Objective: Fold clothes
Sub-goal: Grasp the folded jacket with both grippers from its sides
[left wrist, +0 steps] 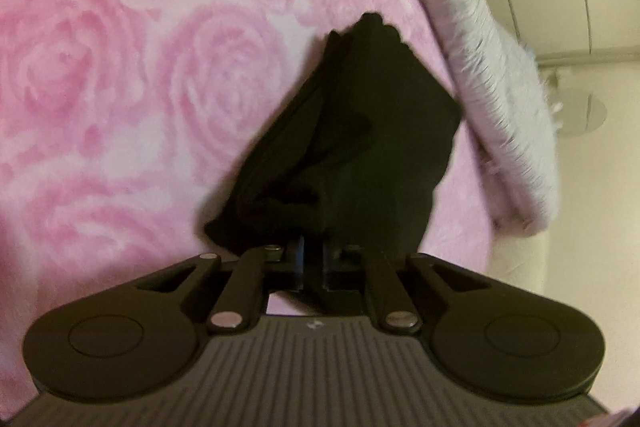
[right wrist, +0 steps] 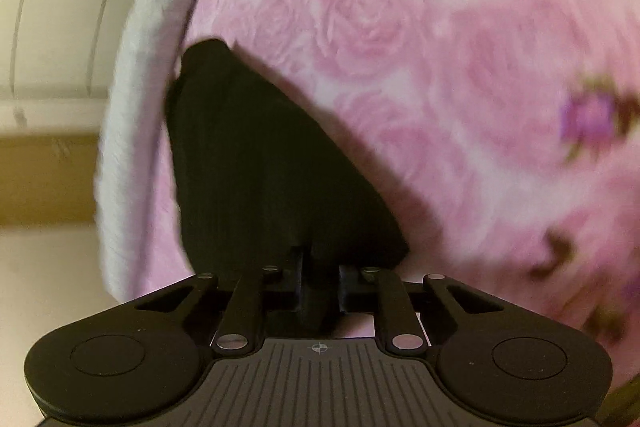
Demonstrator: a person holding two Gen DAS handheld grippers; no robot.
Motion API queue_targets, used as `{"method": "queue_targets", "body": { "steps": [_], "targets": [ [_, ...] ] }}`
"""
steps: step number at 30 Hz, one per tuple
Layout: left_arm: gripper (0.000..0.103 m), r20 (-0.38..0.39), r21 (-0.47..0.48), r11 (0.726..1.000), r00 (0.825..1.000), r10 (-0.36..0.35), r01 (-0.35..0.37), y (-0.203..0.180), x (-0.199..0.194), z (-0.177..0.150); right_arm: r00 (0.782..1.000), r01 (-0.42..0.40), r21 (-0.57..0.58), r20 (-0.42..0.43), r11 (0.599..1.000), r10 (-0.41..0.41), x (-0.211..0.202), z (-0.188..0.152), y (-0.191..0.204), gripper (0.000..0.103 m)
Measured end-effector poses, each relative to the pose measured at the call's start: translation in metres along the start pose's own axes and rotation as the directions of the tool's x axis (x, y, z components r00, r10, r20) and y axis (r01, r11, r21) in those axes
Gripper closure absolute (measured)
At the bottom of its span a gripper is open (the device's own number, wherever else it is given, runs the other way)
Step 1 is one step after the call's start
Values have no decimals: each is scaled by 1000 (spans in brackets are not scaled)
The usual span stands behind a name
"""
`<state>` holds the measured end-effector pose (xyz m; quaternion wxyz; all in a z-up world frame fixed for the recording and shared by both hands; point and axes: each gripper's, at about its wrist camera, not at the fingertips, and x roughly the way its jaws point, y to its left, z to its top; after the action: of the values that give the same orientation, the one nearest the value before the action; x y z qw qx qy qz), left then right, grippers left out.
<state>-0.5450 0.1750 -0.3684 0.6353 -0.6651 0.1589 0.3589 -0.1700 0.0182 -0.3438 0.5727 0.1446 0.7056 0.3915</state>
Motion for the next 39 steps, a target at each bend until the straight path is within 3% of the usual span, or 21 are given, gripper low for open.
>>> {"method": "queue_targets", "body": {
  "steps": [2, 4, 5, 6, 8, 11, 14, 16, 20, 23, 26, 29, 32, 34, 37, 39],
  "targets": [
    [91, -7, 60, 997, 999, 42, -41, -2, 7, 2, 998, 51, -76, -38, 996, -54, 10, 2, 3, 87],
    [88, -31, 128, 990, 998, 62, -58, -10, 4, 7, 995, 41, -65, -84, 997, -46, 15, 2, 4, 79],
    [85, -47, 172, 983, 996, 74, -65, -15, -1, 9, 994, 41, -84, -101, 996, -50, 11, 3, 6, 64],
    [73, -63, 215, 974, 994, 87, -71, -20, -6, 11, 992, 41, -103, -117, 994, -53, 8, 4, 9, 44],
    [66, -73, 280, 957, 992, 103, -79, -26, -21, 18, 991, 35, -156, -125, 987, -55, -5, 6, 13, 31],
    [61, -86, 375, 923, 988, 128, -87, -35, -44, 27, 994, 32, -255, -95, 966, -58, -29, 15, 19, 31],
    [57, -84, 343, 939, 996, 40, -9, -38, -47, 49, 995, 70, -320, -42, 945, -88, -34, 33, 22, 31],
    [56, -73, 317, 949, 997, 21, 3, -40, -34, 63, 993, 97, -334, -29, 938, -113, -24, 44, 22, 31],
    [55, -119, 289, 955, 993, -24, 58, -48, 2, 83, 996, 72, -318, -32, 945, -86, -2, 48, 24, 31],
    [55, -161, 316, 948, 987, 21, 31, -47, 28, 90, 997, 56, -283, -34, 957, -68, 10, 50, 26, 31],
    [55, -192, 262, 965, 981, 30, 22, -30, 37, 96, 997, 66, -291, -29, 954, -77, 22, 51, 31, 31],
    [50, -207, 110, 992, 977, -43, 66, -10, 45, 103, 995, 77, -332, -34, 940, -94, 33, 54, 37, 31],
    [42, -203, 29, 991, 971, -123, 132, -5, 53, 108, 993, 85, -357, -41, 930, -107, 43, 56, 41, 30],
    [39, -209, 44, 988, 969, -133, 145, -8, 58, 110, 992, 90, -374, -45, 923, -115, 50, 58, 44, 30],
    [37, -233, 142, 983, 969, -77, 113, -13, 63, 111, 990, 98, -398, -51, 912, -129, 61, 60, 48, 28],
    [36, -246, 207, 974, 969, -39, 92, -16, 67, 112, 989, 103, -414, -55, 904, -137, 67, 61, 51, 13]
  ]
}}
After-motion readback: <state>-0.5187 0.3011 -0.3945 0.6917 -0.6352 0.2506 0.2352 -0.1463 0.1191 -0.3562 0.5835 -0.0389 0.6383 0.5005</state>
